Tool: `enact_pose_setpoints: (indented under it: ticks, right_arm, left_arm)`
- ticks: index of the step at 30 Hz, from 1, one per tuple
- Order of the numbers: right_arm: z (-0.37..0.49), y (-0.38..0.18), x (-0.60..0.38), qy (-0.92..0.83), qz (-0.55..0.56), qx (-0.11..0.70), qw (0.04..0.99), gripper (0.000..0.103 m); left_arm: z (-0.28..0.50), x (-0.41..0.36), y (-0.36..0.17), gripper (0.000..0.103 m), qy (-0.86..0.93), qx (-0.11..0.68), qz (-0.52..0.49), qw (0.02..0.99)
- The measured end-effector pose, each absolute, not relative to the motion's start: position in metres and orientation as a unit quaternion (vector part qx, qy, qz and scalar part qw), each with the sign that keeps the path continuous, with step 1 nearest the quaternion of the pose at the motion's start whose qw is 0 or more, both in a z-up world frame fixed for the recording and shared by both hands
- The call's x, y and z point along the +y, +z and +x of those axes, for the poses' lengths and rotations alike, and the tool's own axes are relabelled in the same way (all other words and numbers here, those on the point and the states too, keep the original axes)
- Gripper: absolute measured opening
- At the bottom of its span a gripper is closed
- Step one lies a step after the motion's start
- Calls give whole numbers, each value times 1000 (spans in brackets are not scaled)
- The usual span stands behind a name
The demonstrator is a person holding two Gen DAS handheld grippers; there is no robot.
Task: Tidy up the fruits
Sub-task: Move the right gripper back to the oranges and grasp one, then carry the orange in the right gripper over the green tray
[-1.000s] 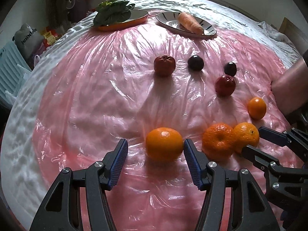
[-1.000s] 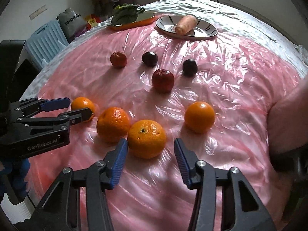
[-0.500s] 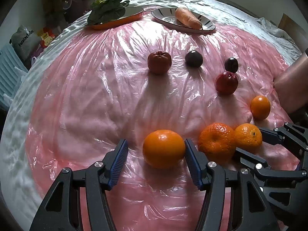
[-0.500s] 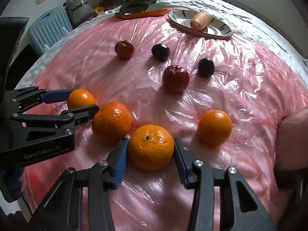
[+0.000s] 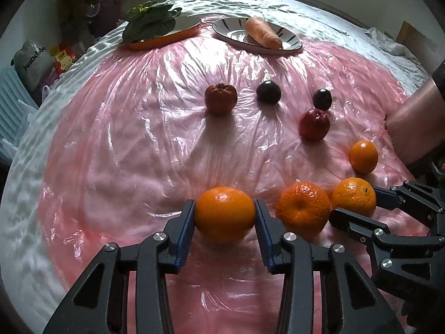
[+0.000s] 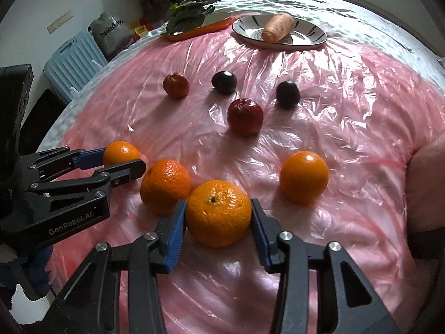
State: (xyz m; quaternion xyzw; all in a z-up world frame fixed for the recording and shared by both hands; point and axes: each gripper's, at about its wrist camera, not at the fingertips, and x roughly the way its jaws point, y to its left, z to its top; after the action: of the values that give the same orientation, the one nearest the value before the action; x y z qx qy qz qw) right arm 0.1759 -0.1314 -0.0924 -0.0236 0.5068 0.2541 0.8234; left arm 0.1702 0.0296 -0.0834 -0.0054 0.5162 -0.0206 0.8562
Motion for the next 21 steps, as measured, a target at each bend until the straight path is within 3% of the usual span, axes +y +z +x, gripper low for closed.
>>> enact_pose_setpoints:
  ticks: [21]
  right_arm:
    - [130,-66,-182,225,31,505,833,78]
  left_arm:
    - [135,6,-51,36,-42,503,22,863]
